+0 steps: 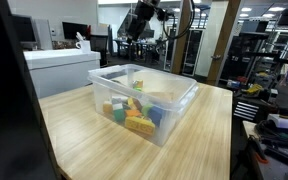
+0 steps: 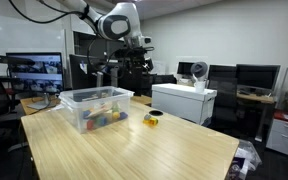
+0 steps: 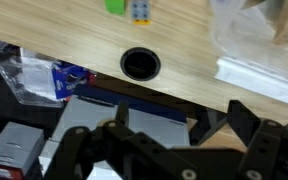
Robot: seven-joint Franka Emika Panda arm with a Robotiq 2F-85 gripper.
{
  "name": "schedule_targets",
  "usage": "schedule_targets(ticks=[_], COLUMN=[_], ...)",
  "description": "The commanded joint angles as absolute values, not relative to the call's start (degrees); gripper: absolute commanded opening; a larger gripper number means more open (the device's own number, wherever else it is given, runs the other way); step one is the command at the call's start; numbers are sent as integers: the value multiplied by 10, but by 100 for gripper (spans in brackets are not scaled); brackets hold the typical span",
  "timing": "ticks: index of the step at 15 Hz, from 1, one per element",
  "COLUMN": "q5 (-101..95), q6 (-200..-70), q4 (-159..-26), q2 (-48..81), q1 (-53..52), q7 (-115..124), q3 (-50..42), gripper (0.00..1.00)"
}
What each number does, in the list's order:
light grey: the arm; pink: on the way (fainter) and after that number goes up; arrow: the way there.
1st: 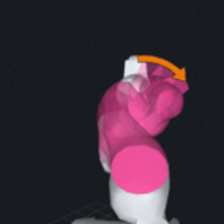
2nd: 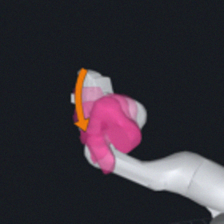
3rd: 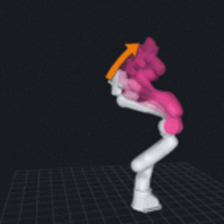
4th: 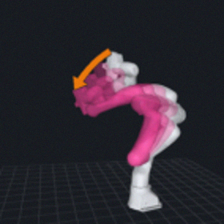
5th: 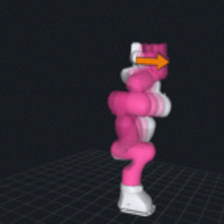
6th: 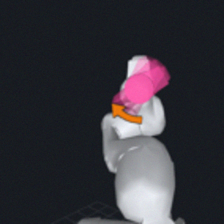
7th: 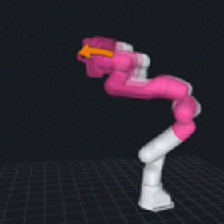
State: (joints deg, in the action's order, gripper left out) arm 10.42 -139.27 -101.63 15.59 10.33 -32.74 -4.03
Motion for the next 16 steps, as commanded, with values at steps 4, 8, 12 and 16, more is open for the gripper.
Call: schedule_targets(ticks=[4,8,12,16], q5=[55,39,34,40], q6=[-1400,-1382,-1351,-1316], q4=[-942,-914,-884,-852], q2=[291,344,381,401], q1=[137,141,147,154], q7=[-228,-186,-176,-188], q3=[-62,-65,-60,-50], gripper=[100,100,100,100])
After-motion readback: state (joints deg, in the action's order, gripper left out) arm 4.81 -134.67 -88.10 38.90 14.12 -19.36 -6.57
